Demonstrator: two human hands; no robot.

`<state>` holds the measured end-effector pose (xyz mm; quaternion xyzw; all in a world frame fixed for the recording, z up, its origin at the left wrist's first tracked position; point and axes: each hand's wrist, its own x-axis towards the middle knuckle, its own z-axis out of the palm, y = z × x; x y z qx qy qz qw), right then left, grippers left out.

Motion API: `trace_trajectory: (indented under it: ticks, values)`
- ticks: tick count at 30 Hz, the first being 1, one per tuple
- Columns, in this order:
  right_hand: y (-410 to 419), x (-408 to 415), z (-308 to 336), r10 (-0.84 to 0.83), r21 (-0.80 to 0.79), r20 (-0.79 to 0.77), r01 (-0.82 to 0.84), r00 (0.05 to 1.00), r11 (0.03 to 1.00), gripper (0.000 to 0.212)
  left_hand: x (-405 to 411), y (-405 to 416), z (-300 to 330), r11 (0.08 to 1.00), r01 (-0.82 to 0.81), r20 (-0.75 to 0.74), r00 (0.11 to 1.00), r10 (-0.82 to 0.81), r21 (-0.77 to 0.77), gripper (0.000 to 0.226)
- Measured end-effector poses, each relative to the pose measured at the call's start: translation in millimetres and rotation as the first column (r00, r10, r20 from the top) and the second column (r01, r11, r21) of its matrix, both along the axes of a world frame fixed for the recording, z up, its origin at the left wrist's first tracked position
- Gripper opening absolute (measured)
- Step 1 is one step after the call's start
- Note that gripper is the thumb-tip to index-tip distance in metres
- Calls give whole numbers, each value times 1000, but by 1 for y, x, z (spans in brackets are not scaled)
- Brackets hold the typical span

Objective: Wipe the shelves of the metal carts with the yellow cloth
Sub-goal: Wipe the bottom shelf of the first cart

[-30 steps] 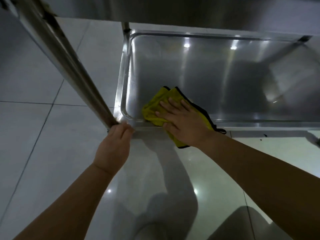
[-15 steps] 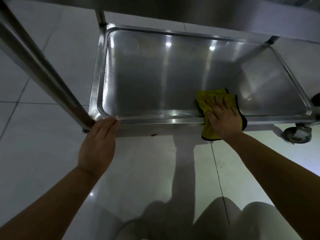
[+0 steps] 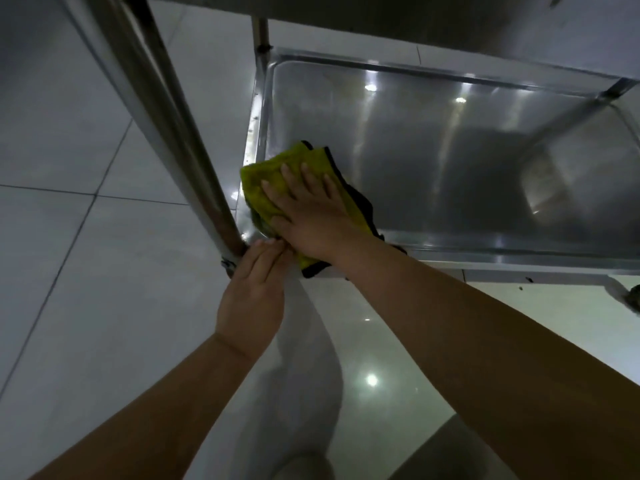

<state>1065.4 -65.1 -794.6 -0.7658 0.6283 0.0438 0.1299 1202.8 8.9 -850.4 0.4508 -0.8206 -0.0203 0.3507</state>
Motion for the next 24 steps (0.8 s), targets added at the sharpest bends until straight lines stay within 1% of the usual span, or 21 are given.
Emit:
trace_trajectory:
  ticks: [3,6,9,12,17,19,21,24]
  values:
    - [-17,9,-3,38,-18,2,-38,999,999,58,2,-2,-1,1000,9,31,999,-9,6,32]
    - [-18,-12,-1,53,-30,0,-53,999,998,57,10,-5,0,998,57,114,992,-57,0,37]
    - [-11,-53,-1,-49,-32,9,49,999,998,54,13,-3,2,997,76,188,979,-75,0,43]
    - [3,-106,1,-164,-33,-30,163,986,986,53,12,-1,0,997,75,266,961,-70,-10,46]
    - [32,-192,5,-386,-55,-131,382,913,923,56,8,-1,-3,994,79,327,944,-49,-80,38]
    - [45,-218,7,-467,-73,-175,461,867,884,57,2,-3,4,991,83,310,950,-46,-108,33]
    - [53,-235,7,-529,-87,-200,522,825,848,58,-4,-6,13,992,61,238,971,-32,-113,29]
    - [53,-234,7,-587,-94,-202,581,784,808,61,-9,-9,19,993,28,213,977,-3,-115,26]
